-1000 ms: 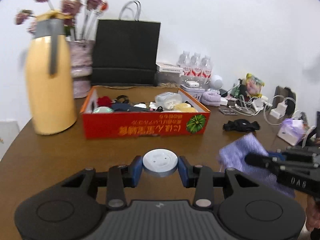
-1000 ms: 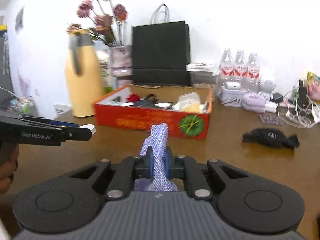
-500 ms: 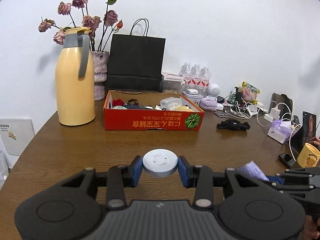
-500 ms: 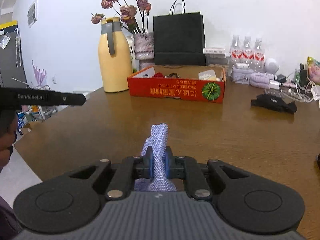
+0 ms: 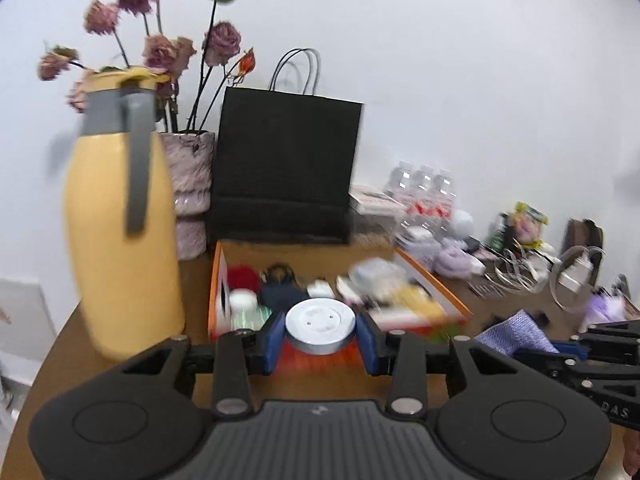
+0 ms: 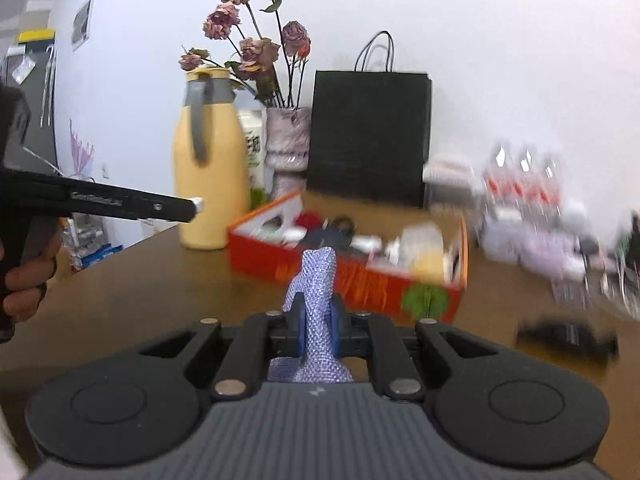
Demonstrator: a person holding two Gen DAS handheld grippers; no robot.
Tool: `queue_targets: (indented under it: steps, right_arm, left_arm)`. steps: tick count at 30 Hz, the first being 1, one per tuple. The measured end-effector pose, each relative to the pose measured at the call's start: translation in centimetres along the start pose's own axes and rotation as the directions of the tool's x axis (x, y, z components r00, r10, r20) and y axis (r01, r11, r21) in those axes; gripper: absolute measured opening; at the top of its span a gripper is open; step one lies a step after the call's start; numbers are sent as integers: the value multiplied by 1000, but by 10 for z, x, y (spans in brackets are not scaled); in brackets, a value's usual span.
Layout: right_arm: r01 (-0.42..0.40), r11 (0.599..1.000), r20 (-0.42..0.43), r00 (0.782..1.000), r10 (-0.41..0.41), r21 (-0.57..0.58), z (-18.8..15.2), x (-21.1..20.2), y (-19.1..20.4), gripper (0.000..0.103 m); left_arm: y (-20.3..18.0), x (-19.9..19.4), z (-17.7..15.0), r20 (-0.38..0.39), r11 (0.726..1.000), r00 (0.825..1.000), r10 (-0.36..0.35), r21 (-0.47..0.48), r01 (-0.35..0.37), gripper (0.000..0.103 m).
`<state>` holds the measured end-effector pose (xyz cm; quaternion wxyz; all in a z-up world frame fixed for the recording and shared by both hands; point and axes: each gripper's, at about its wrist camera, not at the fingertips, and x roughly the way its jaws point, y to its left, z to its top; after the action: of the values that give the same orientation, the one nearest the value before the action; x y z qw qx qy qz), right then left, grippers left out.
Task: Organize objects
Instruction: 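Carry lid and pouch into the cardboard box and open both tools, then withdraw both open tools from the box back over the table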
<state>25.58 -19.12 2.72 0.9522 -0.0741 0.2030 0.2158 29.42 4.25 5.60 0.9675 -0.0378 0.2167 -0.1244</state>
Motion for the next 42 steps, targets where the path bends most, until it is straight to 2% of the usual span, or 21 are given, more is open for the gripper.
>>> queue_targets:
  steps: [2,5,7,9,11,13,15,17,18,19,20,21,22,24,25,27,30,36,39,40,42]
  right_arm:
    - [-26,1000,8,1000,26,-10,23,37,-10,12]
    - [-61,996,-3,998,61,64,52,101,-32,12]
    - [-64,990,-32,997,68,126,64,148,-48,12]
    - [-26,986,-74,997,38,167,67,192,-59,12]
    - [-8,982,-141,989,35,188,64,235,-72,12]
    - [23,979,-189,982,16,203,57,266,-81,15]
    - [76,978,-238,971,-28,193,51,283,-85,16]
    - [71,979,-199,980,-32,190,53,279,-85,25]
    - [103,981,-210,975,-67,165,52,281,-83,39]
    - [123,981,-231,969,-86,152,50,284,-83,41]
    - [111,979,-250,966,-66,170,48,286,-84,41]
    - [97,976,-251,967,-46,194,48,285,-87,48]
    - [97,974,-247,968,-44,206,49,285,-90,62]
    - [88,971,-220,975,-38,224,50,282,-93,78]
    - [86,971,-210,977,-38,224,52,282,-94,82]
    - [86,972,-209,977,-39,221,55,279,-94,83]
    - [91,973,-196,979,-49,212,64,261,-92,87]
    - [95,981,-124,989,-74,170,96,192,-81,98]
    - [87,985,-77,994,-76,150,93,140,-73,102]
    - [86,985,-57,995,-78,151,86,121,-69,103]
    - [72,986,-34,997,-68,151,60,82,-58,103]
  left_arm:
    - [11,45,21,-37,1000,999,3,-14,-3,37]
    - [26,108,40,-90,999,996,10,-48,-14,37]
    - [35,148,44,-106,997,992,61,-38,-65,37]
    - [44,188,42,-168,992,980,110,-35,-118,37]
    - [56,213,36,-227,989,966,120,-52,-135,37]
    - [63,224,29,-254,987,957,141,-43,-157,37]
    - [63,224,24,-227,991,965,131,-8,-136,37]
    - [61,221,21,-226,991,965,135,9,-136,37]
    - [60,219,20,-237,991,962,135,9,-136,37]
    - [59,218,20,-252,991,959,129,17,-129,37]
    - [58,216,20,-265,992,955,129,23,-128,37]
    - [57,214,20,-271,991,954,130,28,-128,38]
    - [56,213,20,-281,992,951,129,31,-125,38]
    - [57,212,22,-294,994,949,112,26,-109,40]
    - [58,209,24,-299,994,948,106,15,-106,44]
    - [58,202,30,-307,992,944,119,-4,-126,50]
    - [55,177,43,-269,991,956,120,-16,-130,60]
    - [30,114,64,-187,991,973,135,8,-136,71]
    - [10,70,53,-119,993,987,112,39,-108,84]
    - [4,53,44,-88,993,990,110,52,-105,87]
    - [-7,19,17,-76,991,989,129,46,-126,87]
